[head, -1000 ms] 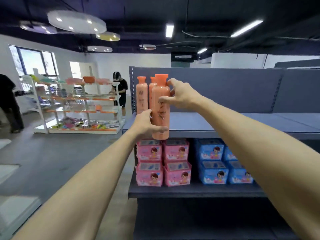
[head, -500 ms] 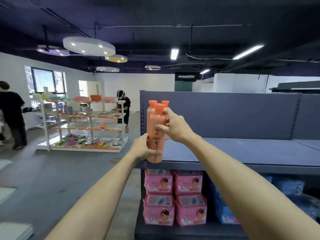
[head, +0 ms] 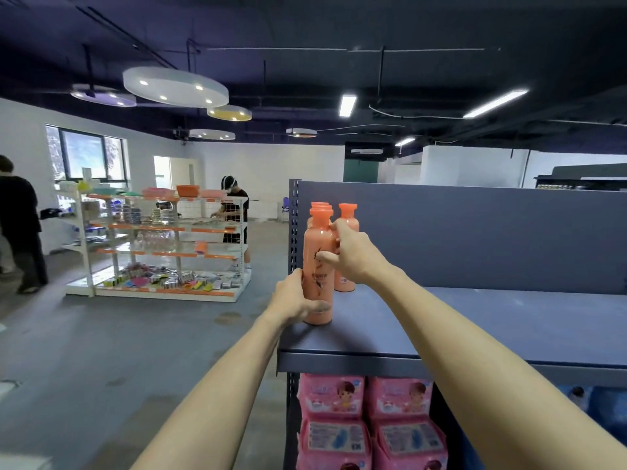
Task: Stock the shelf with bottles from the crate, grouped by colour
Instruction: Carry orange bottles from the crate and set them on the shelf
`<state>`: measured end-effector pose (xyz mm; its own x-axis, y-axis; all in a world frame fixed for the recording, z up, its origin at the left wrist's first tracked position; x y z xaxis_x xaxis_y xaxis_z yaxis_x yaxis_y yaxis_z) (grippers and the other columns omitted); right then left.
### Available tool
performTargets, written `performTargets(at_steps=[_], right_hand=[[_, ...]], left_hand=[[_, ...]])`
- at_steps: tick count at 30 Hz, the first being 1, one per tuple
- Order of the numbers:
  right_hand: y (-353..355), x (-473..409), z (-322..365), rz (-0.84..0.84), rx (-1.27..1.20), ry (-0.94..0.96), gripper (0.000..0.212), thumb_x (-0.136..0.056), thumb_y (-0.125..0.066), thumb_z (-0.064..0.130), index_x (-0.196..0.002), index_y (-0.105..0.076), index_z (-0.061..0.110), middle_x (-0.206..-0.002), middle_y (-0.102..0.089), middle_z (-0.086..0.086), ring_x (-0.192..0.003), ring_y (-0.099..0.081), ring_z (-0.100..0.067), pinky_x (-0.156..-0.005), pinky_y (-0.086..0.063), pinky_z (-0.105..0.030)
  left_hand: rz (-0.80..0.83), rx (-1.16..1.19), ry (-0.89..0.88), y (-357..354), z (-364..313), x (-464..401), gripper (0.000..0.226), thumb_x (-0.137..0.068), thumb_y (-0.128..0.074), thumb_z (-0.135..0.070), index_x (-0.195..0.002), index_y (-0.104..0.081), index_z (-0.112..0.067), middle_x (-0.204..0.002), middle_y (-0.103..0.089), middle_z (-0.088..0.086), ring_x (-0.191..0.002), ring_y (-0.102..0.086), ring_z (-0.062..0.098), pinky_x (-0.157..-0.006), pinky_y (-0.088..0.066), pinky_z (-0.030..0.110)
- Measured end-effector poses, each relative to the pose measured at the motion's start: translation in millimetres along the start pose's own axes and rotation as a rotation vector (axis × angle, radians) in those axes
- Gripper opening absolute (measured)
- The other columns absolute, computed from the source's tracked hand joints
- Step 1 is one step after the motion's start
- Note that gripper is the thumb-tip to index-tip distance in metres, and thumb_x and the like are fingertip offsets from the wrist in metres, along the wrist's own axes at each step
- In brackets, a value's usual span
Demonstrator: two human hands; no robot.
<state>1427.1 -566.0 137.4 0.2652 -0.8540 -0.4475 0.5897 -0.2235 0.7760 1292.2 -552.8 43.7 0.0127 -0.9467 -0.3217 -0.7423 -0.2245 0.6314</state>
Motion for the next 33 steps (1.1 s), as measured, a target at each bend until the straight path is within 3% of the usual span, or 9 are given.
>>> performTargets(at_steps=[6,11,16,20,22,25,28,31,33], right_hand=[[-4.2,-19.2,-7.9,0.007,0.056,-0.023,0.046,-0.092,-0.066,0.034,-0.125,-0.039,0.016,-0.108,-0.059,-0.010,-0.092,-0.061,-0.031,-0.082,-0.054,-0.047],[-7.7,-29.9,-14.7,0.016,0.054,-0.022,0.049,-0.093,-0.066,0.033,-0.130,-0.038,0.017,-0.105,-0.053,-0.005,-0.091,-0.056,-0.027,-0.074,-0.046,-0.036],[-8.2,-32.4,-16.6,0.019,0.047,-0.006,0.048,-0.093,-0.066,0.033,-0.128,-0.038,0.017,-0.105,-0.053,-0.003,-0.090,-0.058,-0.026,-0.072,-0.047,-0.035],[-8.3,-26.5,-12.9,0.007,0.063,-0.014,0.052,-0.093,-0.067,0.032,-0.132,-0.037,0.015,-0.112,-0.053,-0.007,-0.095,-0.058,-0.027,-0.079,-0.051,-0.039],[-6.0,-22.2,-9.5,0.016,0.109,-0.032,0.058,-0.089,-0.071,0.031,-0.134,-0.037,0.016,-0.115,-0.055,-0.009,-0.097,-0.059,-0.029,-0.084,-0.053,-0.044],[-4.7,-11.6,-11.8,0.046,0.196,-0.093,0.066,-0.083,-0.078,0.025,-0.132,-0.036,0.019,-0.101,-0.050,-0.005,-0.091,-0.056,-0.029,-0.074,-0.053,-0.041],[-2.4,0.4,-26.1,0.013,0.253,-0.160,0.040,-0.082,-0.077,0.025,-0.112,-0.054,0.013,-0.103,-0.058,-0.008,-0.089,-0.061,-0.029,-0.076,-0.056,-0.042],[6.2,9.9,-30.3,-0.050,0.259,-0.158,0.013,-0.084,-0.073,0.019,-0.095,-0.070,0.013,-0.097,-0.068,-0.008,-0.083,-0.066,-0.028,-0.077,-0.058,-0.040],[11.9,15.8,-27.9,-0.059,0.272,-0.141,0.008,-0.087,-0.071,0.020,-0.093,-0.073,0.015,-0.094,-0.070,-0.007,-0.082,-0.067,-0.028,-0.076,-0.057,-0.038]], left_hand=[[0.005,0.004,0.009,-6.5,7.9,-23.4,0.062,-0.064,-0.088,-0.032,-0.111,-0.052,-0.016,-0.113,-0.064,0.002,-0.101,-0.061,0.020,-0.089,-0.051,0.036],[0.002,-0.014,0.016,-9.0,11.0,-33.7,0.063,-0.063,-0.088,-0.037,-0.109,-0.052,-0.015,-0.110,-0.065,0.003,-0.101,-0.061,0.023,-0.089,-0.052,0.041],[-0.006,-0.029,0.000,-9.7,13.0,-37.8,0.061,-0.064,-0.087,-0.036,-0.109,-0.051,-0.015,-0.109,-0.064,0.003,-0.100,-0.060,0.023,-0.086,-0.051,0.037],[0.012,-0.037,0.010,-10.1,11.8,-35.5,0.060,-0.066,-0.086,-0.035,-0.110,-0.050,-0.015,-0.112,-0.062,0.003,-0.094,-0.056,0.019,-0.078,-0.045,0.029],[0.028,-0.060,0.025,-8.7,9.1,-33.5,0.063,-0.065,-0.085,-0.038,-0.113,-0.051,-0.015,-0.115,-0.062,0.004,-0.100,-0.057,0.020,-0.082,-0.048,0.030],[0.022,-0.137,0.049,-3.0,1.4,-23.1,0.072,-0.060,-0.085,-0.045,-0.114,-0.050,-0.014,-0.118,-0.061,0.006,-0.109,-0.057,0.025,-0.090,-0.051,0.036],[0.008,-0.170,0.025,-1.1,-3.9,-9.3,0.076,-0.054,-0.086,-0.047,-0.110,-0.048,-0.013,-0.114,-0.062,0.005,-0.104,-0.060,0.026,-0.088,-0.052,0.040],[-0.030,-0.305,-0.012,5.6,-10.2,2.8,0.069,-0.062,-0.084,-0.044,-0.109,-0.046,-0.012,-0.114,-0.061,0.008,-0.103,-0.060,0.030,-0.084,-0.051,0.043],[-0.025,-0.339,-0.017,8.9,-14.8,9.4,0.066,-0.063,-0.083,-0.046,-0.110,-0.048,-0.014,-0.114,-0.062,0.008,-0.102,-0.061,0.030,-0.084,-0.052,0.045]])
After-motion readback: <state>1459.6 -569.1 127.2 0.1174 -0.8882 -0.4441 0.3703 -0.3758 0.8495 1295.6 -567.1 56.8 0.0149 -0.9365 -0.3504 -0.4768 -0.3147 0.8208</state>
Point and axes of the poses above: each hand's wrist, its own x-axis away from the middle knuckle, its own y-axis out of the back of the hand, z = x × y, the point moved 6 cm from there along -x, towards the middle knuckle
